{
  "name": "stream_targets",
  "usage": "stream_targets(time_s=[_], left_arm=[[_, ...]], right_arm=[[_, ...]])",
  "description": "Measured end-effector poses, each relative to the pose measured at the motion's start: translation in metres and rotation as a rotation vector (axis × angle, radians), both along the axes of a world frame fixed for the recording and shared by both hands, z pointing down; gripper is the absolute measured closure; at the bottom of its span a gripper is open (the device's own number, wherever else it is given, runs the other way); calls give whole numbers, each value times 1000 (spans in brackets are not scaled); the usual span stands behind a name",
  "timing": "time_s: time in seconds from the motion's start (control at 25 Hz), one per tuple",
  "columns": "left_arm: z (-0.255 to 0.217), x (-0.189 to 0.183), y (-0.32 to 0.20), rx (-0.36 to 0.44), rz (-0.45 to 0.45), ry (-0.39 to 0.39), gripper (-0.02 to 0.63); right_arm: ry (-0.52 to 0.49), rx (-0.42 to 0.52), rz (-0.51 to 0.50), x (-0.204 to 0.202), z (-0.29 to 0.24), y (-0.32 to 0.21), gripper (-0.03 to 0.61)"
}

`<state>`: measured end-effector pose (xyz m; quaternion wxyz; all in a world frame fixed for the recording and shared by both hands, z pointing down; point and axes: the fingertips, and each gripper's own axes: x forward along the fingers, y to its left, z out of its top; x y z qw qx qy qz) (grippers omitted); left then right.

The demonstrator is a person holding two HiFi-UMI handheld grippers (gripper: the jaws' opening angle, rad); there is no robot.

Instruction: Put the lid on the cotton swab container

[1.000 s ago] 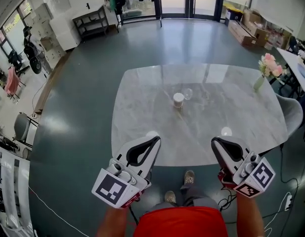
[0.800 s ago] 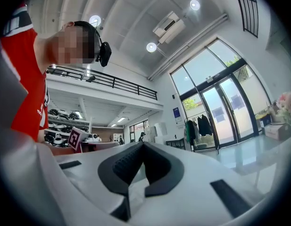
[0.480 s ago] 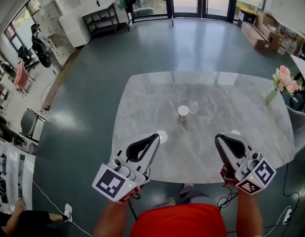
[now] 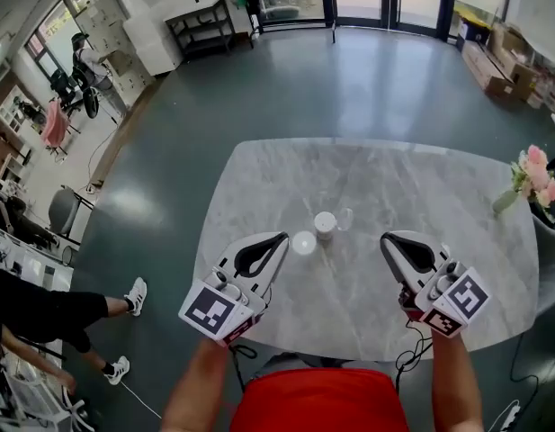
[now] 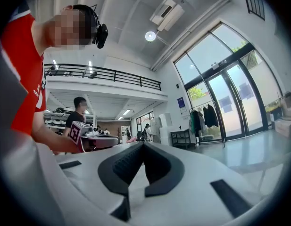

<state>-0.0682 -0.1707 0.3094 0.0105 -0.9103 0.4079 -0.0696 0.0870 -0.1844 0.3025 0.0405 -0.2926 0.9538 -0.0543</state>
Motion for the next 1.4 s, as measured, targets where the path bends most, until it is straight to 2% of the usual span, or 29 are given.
stream_targets(time_s=[0.32,0.4,0.52,0.68,0.88,1.04,1.16,1.4], left_arm=[[30,5,-39,-58,18,-11,596],[37,6,-46,-71,34,-21,594],[53,10,-56,-73,84,-48,579],[77,15,-70,-63,157,-93,507],[115,23,-80,-123,237,-157,364],[151,28,-84,-177,280,-214,295],[178,29,-88,-228,297,-249,268],[218,39,-97,-290,333,-296,255]], right_arm=[[64,-52,-62,-5,32,-39,554],[87,-66,-77,-10,41,-45,510],[122,-88,-85,-16,56,-53,477],[170,-128,-103,-26,80,-61,397],[181,-191,-112,-28,103,-70,353],[212,-230,-135,-27,124,-74,316],[275,-243,-156,-29,144,-76,293],[413,-253,-207,-36,176,-80,288]])
